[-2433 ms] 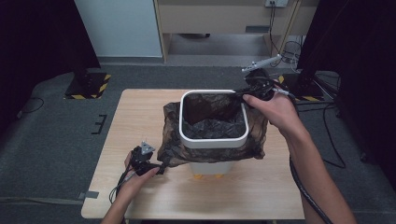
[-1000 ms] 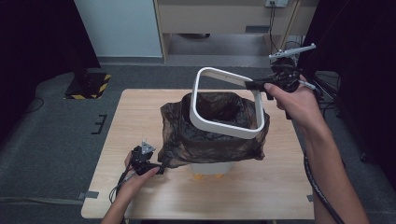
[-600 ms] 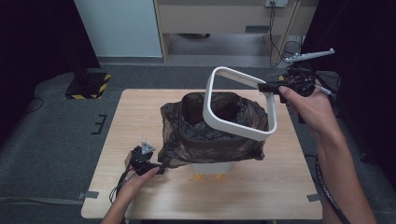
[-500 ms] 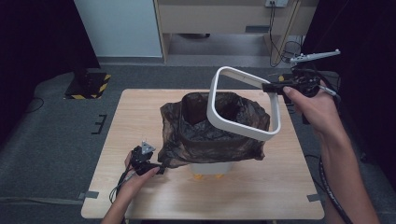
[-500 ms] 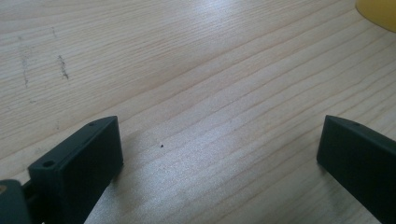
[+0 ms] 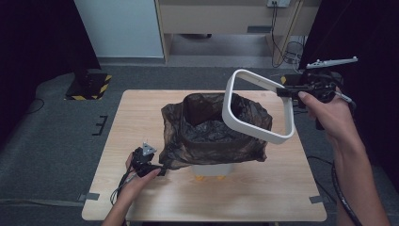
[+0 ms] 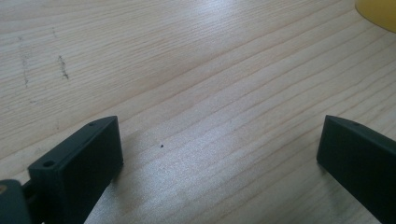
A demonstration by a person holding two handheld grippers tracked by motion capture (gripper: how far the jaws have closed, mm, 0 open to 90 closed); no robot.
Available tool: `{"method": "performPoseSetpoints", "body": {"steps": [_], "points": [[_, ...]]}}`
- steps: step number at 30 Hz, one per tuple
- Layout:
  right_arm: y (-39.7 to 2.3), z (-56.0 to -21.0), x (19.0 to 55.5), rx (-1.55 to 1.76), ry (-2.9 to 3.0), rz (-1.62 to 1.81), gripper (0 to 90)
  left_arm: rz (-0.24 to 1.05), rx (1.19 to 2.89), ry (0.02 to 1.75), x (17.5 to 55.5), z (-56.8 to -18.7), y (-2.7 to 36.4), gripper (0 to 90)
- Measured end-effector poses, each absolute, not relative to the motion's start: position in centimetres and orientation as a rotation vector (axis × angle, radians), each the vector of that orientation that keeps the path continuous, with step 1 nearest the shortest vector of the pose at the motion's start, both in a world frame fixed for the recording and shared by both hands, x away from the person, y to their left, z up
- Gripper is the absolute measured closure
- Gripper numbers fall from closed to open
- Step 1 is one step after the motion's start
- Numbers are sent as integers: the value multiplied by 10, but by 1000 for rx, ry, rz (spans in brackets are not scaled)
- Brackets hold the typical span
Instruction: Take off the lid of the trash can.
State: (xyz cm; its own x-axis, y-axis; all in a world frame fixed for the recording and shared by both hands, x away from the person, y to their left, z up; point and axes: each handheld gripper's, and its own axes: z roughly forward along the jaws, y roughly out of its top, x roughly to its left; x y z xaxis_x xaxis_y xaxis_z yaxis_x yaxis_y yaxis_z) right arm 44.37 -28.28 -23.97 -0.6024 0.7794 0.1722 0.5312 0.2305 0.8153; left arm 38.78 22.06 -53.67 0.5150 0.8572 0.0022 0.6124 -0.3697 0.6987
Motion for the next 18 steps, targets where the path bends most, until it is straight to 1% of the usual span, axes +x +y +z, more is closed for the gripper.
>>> {"method": "performPoseSetpoints", "body": {"steps": [18], "points": [[-313,-252,437,1283,2194,1311,798,489,2111,1193,388,-537,221,0]]}}
